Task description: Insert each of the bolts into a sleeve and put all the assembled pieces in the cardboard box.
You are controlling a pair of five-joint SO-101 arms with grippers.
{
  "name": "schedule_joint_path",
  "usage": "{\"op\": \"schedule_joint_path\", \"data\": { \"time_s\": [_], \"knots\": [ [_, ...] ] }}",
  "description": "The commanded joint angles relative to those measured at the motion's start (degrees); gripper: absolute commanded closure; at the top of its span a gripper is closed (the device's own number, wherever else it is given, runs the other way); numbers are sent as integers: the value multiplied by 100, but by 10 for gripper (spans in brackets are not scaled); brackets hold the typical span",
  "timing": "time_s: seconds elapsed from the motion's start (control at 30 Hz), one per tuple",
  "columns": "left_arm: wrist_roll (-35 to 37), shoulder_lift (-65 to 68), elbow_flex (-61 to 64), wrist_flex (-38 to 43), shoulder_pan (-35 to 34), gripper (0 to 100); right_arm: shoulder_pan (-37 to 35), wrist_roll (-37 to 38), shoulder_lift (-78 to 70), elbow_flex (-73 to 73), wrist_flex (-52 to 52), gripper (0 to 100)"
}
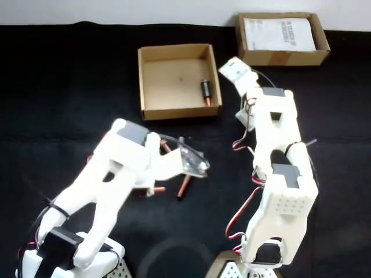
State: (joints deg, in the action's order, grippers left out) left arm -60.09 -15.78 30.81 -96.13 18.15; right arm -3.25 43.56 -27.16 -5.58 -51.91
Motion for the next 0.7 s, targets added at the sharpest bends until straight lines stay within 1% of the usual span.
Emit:
{"op": "schedule_joint_path", "data": {
  "time_s": [0.0, 0.1, 0.13, 0.17, 0.27, 0.3, 0.4, 0.5, 0.57, 0.63, 0.67],
  "knots": [
    [-343, -4, -268, -316, -13, 992, 101, 79, 418, -268, -31, 992],
    [-308, 4, 189, -237, 75, 992, 101, 88, 409, -268, -31, 992],
    [-457, -4, 312, -141, 101, 992, 84, 88, 409, -268, -31, 992],
    [-765, -4, 365, -53, 84, 992, 75, 79, 400, -268, -31, 992],
    [-1873, 31, 365, 132, -57, 992, 66, 62, 400, -259, -31, 992],
    [-2347, 40, 330, 114, -136, 992, 84, 62, 400, -259, -31, 992],
    [-4132, 48, 171, -211, -462, 993, 101, 62, 400, -259, -31, 992],
    [-5424, 145, 48, -176, -734, 993, 101, 62, 400, -251, -66, 992],
    [-6453, 391, -22, -176, -980, 993, 84, 62, 400, -251, -242, 992],
    [-7121, 734, -198, -141, -1147, 993, 75, 53, 400, -251, -400, 992],
    [-7156, 919, -312, -141, -1156, 993, 75, 53, 400, -259, -435, 992]
  ]
}}
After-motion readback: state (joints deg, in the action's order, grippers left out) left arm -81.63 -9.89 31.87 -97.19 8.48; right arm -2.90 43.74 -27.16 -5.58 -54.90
